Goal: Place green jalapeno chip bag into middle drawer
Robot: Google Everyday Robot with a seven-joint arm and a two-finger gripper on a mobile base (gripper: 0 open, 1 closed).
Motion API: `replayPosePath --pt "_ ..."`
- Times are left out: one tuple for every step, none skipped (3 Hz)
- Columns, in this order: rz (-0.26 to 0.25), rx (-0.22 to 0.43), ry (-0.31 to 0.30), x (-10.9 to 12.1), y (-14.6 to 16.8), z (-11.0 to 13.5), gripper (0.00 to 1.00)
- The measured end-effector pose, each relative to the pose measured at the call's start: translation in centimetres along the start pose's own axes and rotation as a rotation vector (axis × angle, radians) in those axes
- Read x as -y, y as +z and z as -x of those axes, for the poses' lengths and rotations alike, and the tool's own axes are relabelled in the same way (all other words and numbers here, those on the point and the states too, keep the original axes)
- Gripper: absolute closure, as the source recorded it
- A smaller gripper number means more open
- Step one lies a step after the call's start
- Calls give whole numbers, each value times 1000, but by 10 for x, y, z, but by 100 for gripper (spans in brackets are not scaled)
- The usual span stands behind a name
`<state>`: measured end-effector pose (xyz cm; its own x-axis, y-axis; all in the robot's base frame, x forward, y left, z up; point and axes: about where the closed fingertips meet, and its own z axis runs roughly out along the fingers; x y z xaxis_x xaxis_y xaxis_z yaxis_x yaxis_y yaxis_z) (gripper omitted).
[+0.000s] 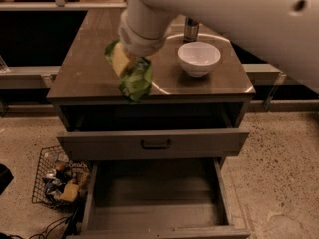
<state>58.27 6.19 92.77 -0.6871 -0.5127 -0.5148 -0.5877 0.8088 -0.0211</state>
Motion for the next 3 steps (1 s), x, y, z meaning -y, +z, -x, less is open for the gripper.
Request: replayPosePath --pt "116 -3 -4 15 -6 -85 100" --pt "168 -29 1 22 0 -141 100" --pt "223 -93 -15 28 23 -205 100"
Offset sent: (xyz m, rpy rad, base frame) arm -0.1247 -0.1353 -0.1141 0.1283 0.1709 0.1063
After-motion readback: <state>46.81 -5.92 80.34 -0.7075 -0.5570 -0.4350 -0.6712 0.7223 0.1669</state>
